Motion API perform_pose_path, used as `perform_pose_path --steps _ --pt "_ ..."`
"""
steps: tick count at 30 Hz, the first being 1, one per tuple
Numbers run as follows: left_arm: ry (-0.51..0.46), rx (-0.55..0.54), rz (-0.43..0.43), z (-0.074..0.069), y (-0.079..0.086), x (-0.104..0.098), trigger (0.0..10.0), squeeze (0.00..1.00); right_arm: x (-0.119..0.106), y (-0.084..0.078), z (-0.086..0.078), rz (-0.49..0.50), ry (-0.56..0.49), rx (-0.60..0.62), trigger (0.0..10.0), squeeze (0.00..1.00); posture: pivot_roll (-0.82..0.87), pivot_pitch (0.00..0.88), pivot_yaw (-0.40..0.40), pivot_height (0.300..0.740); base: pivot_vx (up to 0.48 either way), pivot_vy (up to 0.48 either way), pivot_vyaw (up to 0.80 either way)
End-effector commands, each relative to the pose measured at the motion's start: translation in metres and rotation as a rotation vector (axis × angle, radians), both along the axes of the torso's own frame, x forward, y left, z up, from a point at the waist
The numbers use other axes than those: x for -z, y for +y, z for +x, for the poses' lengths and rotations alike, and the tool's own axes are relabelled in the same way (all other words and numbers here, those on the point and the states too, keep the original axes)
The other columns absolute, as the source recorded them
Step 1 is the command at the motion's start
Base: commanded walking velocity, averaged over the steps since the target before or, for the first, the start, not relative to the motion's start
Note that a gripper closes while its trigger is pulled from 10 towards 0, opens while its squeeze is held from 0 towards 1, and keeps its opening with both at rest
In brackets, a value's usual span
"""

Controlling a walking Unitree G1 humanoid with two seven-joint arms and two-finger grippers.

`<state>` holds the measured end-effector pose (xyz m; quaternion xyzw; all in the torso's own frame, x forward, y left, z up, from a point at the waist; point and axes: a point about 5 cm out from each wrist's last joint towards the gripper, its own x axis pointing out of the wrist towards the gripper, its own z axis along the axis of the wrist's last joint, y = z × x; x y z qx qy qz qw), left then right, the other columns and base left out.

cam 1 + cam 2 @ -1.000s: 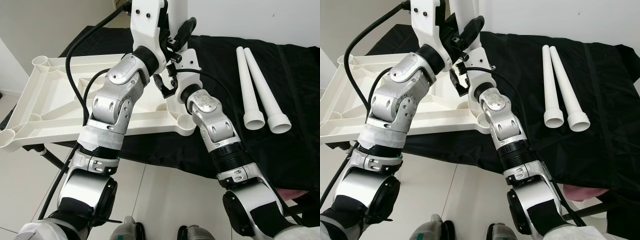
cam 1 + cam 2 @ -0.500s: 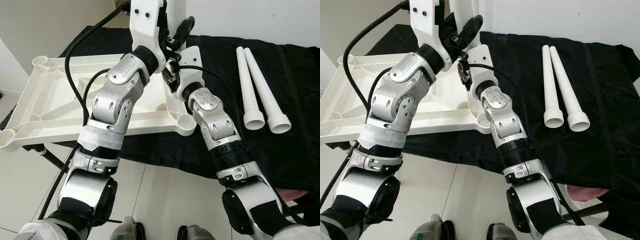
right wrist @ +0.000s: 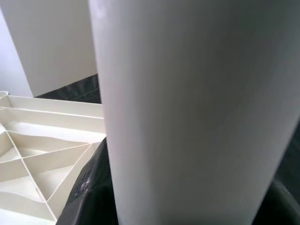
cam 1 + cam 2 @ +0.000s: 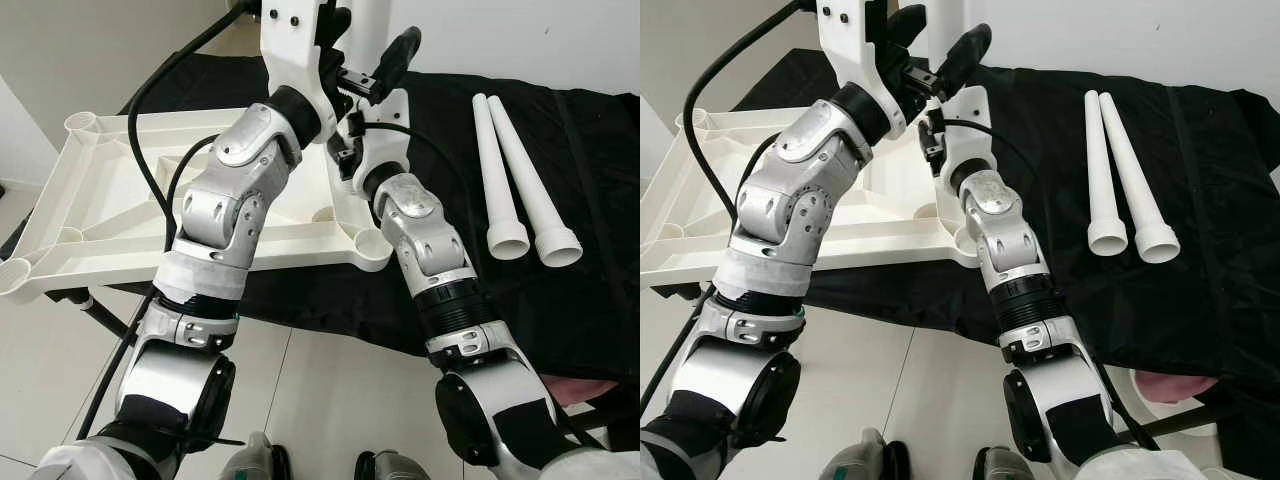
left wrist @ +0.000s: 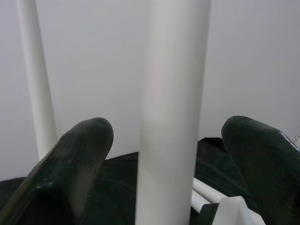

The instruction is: Building children table

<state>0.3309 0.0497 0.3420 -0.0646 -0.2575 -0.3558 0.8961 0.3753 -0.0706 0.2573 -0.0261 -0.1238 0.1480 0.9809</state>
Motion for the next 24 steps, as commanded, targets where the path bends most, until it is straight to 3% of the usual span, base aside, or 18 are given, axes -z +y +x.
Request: perform_pose_path --steps 1,3,7,8,11,12,19,21,24 --pt "-0.04 0.024 0.009 -0.004 0.006 -0.008 10.0 0.0 -0.005 0.0 0.001 0.024 -0.012 0.005 10.0 0.0 -0.05 0.083 0.045 0.74 0.0 0.0 0.0" --pt "-0.036 -0.009 -0.019 -0.001 0.019 -0.01 10.0 0.0 -0.005 -0.006 0.0 0.05 -0.02 0.031 10.0 0.0 -0.05 0.082 0.045 0.74 0.0 0.0 0.0" --pt "-0.04 -0.042 -0.022 0.0 0.028 -0.011 10.0 0.0 -0.005 -0.011 0.0 0.062 -0.031 0.052 10.0 0.0 -0.05 0.078 0.045 0.74 0.0 0.0 0.0" --pt "-0.033 -0.081 -0.019 0.003 0.037 -0.008 10.0 0.0 -0.003 -0.015 -0.003 0.055 -0.051 0.051 10.0 0.0 -0.05 0.076 0.045 0.74 0.0 0.0 0.0" --pt "-0.026 -0.103 -0.019 0.005 0.043 -0.007 10.0 0.0 -0.001 -0.016 -0.005 0.049 -0.063 0.046 10.0 0.0 -0.05 0.076 0.045 0.74 0.0 0.0 0.0" --pt "-0.006 -0.168 0.013 0.011 0.061 0.002 10.0 0.0 0.002 -0.019 -0.011 0.048 -0.084 0.021 10.0 0.0 -0.05 0.071 0.047 0.74 0.0 0.0 0.0" --pt "-0.029 -0.255 0.127 0.011 0.076 0.016 10.0 0.0 0.006 -0.02 -0.015 0.038 -0.094 0.01 10.0 0.0 -0.05 0.065 0.048 0.74 0.0 0.0 0.0" --pt "-0.047 -0.282 0.188 0.008 0.082 0.026 10.0 0.0 0.009 -0.023 -0.017 0.022 -0.101 0.016 10.0 0.0 -0.05 0.065 0.048 0.74 0.0 0.0 0.0" --pt "-0.026 -0.299 0.213 0.005 0.089 0.039 10.0 0.0 0.014 -0.026 -0.018 0.015 -0.103 0.02 10.0 0.0 -0.05 0.059 0.047 0.74 0.0 0.0 0.0"
